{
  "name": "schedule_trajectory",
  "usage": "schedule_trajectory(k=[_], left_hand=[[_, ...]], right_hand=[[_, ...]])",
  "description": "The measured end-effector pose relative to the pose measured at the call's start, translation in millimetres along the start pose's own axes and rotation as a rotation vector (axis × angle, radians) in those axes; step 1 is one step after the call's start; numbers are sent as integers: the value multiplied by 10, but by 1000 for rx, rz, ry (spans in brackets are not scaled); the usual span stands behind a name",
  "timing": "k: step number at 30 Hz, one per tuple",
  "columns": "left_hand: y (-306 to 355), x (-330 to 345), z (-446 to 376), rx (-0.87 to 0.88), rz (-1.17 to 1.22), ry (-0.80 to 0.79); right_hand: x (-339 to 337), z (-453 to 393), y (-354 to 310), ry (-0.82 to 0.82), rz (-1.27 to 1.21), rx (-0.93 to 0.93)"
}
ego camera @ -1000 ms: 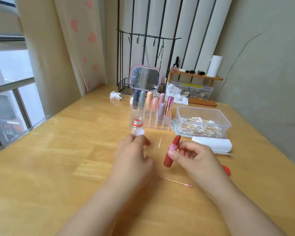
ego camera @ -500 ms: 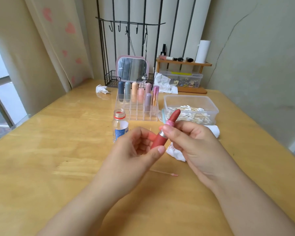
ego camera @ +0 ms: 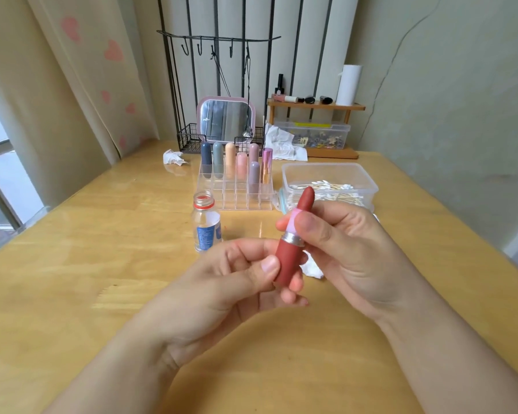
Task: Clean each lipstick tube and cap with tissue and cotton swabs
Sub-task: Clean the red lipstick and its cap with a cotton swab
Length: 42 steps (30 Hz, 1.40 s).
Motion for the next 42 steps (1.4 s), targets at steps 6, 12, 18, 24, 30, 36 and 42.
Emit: schedule_trajectory(k=[6,12,18,24,30,36,42], left_hand=[[-7,-116,-12,129,-172,307],[2,2,-28,100,-47,58],[-26,32,-15,-7,118,-66],[-33,-53,-45,154,-69,174],[-27,61,-12,30,59,-119],[34,-4,-7,9,39,-61],[304,-413,68,232,-298,656]], right_hand=[[-20,-15,-42,143,143,-54],[69,24,-83,21,34,-96],[52,24,-92,-36,59,-106],[28,-1,-51,44,155,-153],[53,12,-49,-56,106,-148],[106,-11,-8,-105,62,-123],[-65,-78,332,167,602,89]])
Point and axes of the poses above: each hand's wrist, its own z-axis away from the middle knuckle, its own x-axis out of the palm, y = z × x, the point moved 4 cm from there along -z, towards the middle knuckle, and after that the axes turned 10 degrees about z, right-handed, at the moved point
